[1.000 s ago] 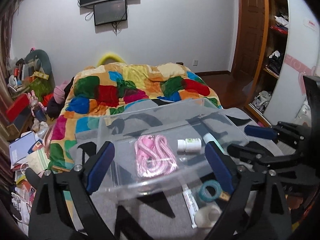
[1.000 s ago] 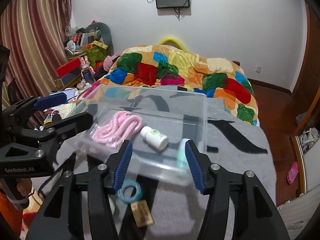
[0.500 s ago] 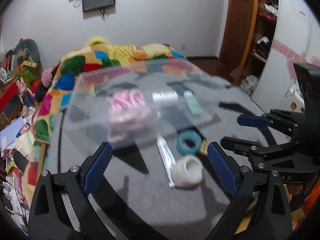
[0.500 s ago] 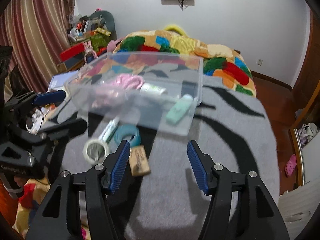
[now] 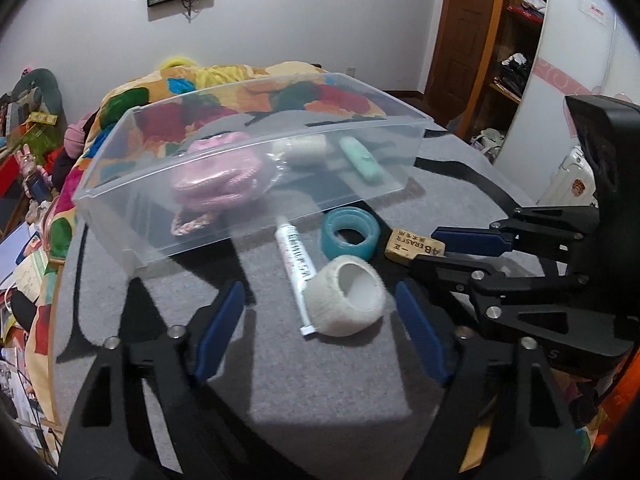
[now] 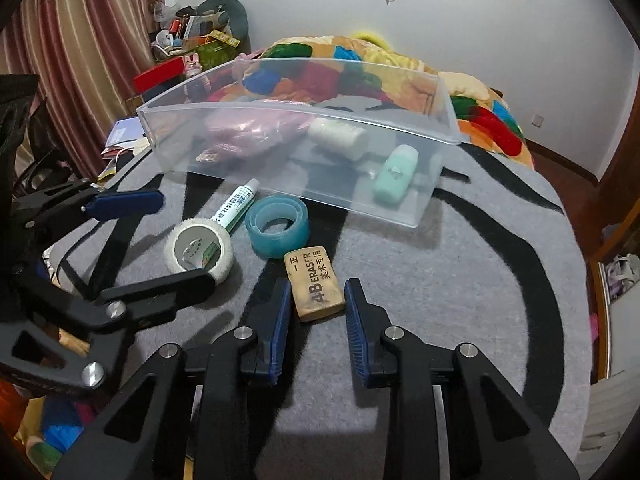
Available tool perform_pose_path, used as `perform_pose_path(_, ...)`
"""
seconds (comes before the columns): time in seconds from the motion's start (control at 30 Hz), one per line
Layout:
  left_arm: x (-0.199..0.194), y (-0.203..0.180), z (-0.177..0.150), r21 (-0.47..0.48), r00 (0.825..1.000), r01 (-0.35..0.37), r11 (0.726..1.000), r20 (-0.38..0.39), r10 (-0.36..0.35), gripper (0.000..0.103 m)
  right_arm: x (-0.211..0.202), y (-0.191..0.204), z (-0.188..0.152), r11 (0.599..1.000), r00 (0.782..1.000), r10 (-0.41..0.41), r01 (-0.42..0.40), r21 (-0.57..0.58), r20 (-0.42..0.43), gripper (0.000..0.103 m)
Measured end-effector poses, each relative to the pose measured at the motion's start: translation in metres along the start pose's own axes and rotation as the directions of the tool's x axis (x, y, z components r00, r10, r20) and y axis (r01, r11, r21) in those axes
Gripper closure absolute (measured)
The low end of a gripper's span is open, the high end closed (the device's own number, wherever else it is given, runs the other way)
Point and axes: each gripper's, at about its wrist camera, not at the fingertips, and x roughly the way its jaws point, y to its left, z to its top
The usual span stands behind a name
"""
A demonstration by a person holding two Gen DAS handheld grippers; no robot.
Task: Organize objects
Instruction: 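Grasp the white tape roll with the left tool while the right tool grasps the wooden eraser, then carry the white tape roll with the left tool while the right tool carries the eraser into the box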
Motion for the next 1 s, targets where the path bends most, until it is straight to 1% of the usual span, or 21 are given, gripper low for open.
perform_pose_path(0.07,0.004,0.001,0.002,-0.003,1.000,0.006,1.000,-0.004,-0.006,0.044,-0.004,-0.003,-0.003,1.000,1.000,-0.009,0.009,0.009,0.004,0.078)
perform_pose_path(0.1,0.005,0.001,0.002,-0.008,1.000,0.019,1.000,-0.009,-0.020,0.049,-0.006,-0.004,-0.005,1.000,1.000,-0.013,0.013,0.017,0.005,0.078)
perform_pose_path(0.13,0.005,0.003,0.002,-0.017,0.999,0.043,0.999,-0.012,-0.043,0.060,-0.008,-0.006,-0.007,1.000,1.000,-0.013,0.013,0.025,0.006,0.078)
perform_pose_path(0.17,0.006,0.003,0.002,-0.026,0.998,0.064,0.998,-0.013,-0.064,0.061,-0.011,-0.009,-0.008,0.999,1.000,-0.012,0.011,0.039,0.008,0.078)
perform_pose_path(0.4,-0.011,0.005,0.003,-0.025,0.997,0.071,0.997,0.026,-0.070,0.062,-0.027,-0.018,-0.005,0.997,0.999,-0.009,0.005,0.083,0.049,0.079)
perform_pose_path(0.57,-0.031,0.013,0.013,-0.033,0.995,0.055,0.998,0.081,-0.052,0.062,-0.040,-0.016,0.008,0.996,0.995,0.001,-0.010,0.091,0.103,0.079)
perform_pose_path(0.7,-0.045,0.024,0.026,-0.047,0.991,0.026,0.999,0.132,-0.019,0.062,-0.051,-0.013,0.024,0.996,0.988,0.002,-0.016,0.087,0.155,0.079)
perform_pose_path(0.8,-0.052,0.039,0.037,-0.075,0.987,0.007,0.997,0.163,0.005,0.062,-0.057,-0.012,0.038,0.996,0.981,0.001,-0.017,0.085,0.192,0.079)
perform_pose_path(1.0,-0.048,0.067,0.056,-0.122,0.983,-0.037,0.992,0.176,0.058,0.062,-0.054,-0.006,0.071,0.996,0.971,-0.002,-0.019,0.085,0.241,0.079)
